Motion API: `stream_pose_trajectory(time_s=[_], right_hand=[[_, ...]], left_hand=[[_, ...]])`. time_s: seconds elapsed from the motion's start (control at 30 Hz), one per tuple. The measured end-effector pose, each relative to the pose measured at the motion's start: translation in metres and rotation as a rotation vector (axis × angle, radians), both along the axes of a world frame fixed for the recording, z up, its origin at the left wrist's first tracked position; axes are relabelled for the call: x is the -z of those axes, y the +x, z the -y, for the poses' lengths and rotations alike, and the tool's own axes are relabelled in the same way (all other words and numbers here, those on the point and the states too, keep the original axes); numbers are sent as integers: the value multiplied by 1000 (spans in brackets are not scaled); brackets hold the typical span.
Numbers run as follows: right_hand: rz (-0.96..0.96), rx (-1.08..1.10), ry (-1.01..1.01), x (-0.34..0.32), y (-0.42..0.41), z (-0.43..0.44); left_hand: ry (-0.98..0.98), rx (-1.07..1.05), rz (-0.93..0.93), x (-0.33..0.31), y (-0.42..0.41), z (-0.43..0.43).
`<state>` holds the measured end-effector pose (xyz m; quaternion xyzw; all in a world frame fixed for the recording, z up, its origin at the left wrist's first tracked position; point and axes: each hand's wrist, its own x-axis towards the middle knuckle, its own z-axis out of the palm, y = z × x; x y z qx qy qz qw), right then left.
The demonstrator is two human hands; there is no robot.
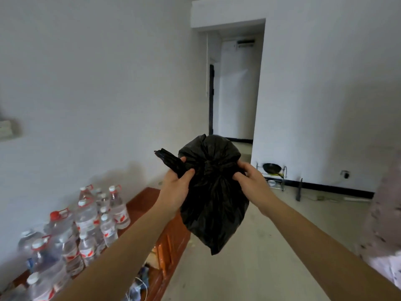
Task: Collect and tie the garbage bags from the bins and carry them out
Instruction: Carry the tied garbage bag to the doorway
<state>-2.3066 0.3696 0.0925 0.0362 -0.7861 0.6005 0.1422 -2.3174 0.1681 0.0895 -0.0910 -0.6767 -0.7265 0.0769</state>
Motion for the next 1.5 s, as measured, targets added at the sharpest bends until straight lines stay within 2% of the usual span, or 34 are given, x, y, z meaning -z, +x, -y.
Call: stream_pose_trajectory(time_s=[0.23,0.4,0.67,0.9,1.1,1.37,1.5], right_hand=[[-76,195,156,32,-172,-73],[-89,331,172,56,-307,-142],[-69,267,168,31,-541,-237],[-59,217,187,28,-730,-260],[-61,189,164,49,-911,-271],[-54,220,119,30,-1145,-302],[-44,228,110,40,-1247,-333]], left_hand=[[-62,31,34,14,-182,-66],[-64,60,36,40,-325,-122],[-188,29,-22,40,-557,-208],[-225,-35,-54,38,-736,-236],[-218,0,-74,51,-911,-244],[-220,44,-72,18,-1145,-280],[-224,81,-24,27,-1250,-309]])
